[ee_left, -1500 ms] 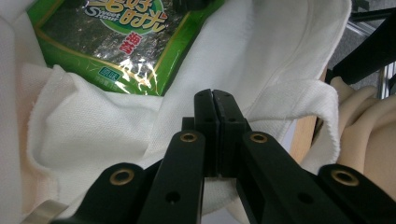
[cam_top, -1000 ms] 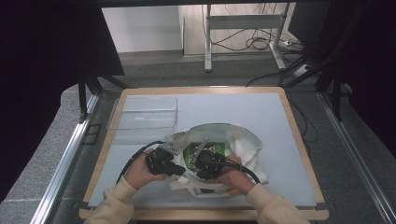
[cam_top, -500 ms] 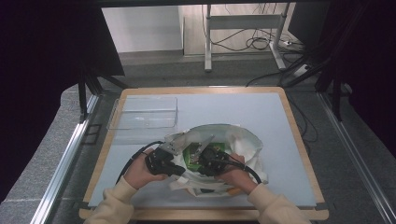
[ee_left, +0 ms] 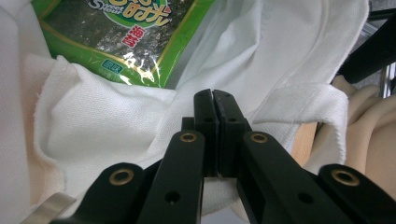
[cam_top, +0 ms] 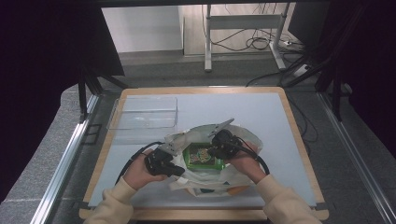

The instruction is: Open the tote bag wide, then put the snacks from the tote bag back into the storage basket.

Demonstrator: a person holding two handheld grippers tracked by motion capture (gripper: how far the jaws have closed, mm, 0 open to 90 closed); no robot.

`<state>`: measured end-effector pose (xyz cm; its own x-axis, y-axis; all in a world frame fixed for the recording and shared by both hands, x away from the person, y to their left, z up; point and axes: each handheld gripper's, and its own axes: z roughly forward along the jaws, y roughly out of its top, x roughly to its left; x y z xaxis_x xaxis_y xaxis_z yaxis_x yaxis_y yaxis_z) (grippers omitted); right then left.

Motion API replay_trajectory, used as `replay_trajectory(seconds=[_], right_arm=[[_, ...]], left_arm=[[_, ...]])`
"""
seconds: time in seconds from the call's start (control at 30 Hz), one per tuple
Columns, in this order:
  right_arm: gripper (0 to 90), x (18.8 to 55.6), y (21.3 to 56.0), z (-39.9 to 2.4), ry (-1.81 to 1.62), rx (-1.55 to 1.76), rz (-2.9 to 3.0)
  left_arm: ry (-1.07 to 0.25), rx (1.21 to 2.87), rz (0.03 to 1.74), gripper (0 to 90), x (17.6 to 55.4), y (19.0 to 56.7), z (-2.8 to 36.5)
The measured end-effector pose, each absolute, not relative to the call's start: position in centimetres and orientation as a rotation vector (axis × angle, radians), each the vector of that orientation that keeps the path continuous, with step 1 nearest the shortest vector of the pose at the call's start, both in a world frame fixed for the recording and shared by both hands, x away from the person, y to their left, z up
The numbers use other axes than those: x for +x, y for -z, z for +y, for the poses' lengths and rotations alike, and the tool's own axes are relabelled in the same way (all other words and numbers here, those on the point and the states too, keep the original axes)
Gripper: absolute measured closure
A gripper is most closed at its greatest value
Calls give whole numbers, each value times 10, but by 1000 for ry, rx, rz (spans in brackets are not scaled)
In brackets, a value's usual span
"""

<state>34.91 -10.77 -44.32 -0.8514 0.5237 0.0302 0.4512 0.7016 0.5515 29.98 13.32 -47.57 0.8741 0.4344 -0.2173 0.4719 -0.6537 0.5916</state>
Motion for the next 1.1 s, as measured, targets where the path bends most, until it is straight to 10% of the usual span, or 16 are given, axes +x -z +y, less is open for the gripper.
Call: replay_trajectory(seconds=[0.37, 0.63, 1.1], right_arm=[[821, 354, 437, -118, -913, 855, 2749], [355, 362, 437, -122, -948, 1107, 2674], [282, 372, 443, -110, -895, 1316, 2664]], left_arm=[[43, 2322, 663, 869, 299, 468, 141], [-51, 2191, 726, 547, 296, 453, 157], [-57, 2158, 769, 420, 297, 446, 175]])
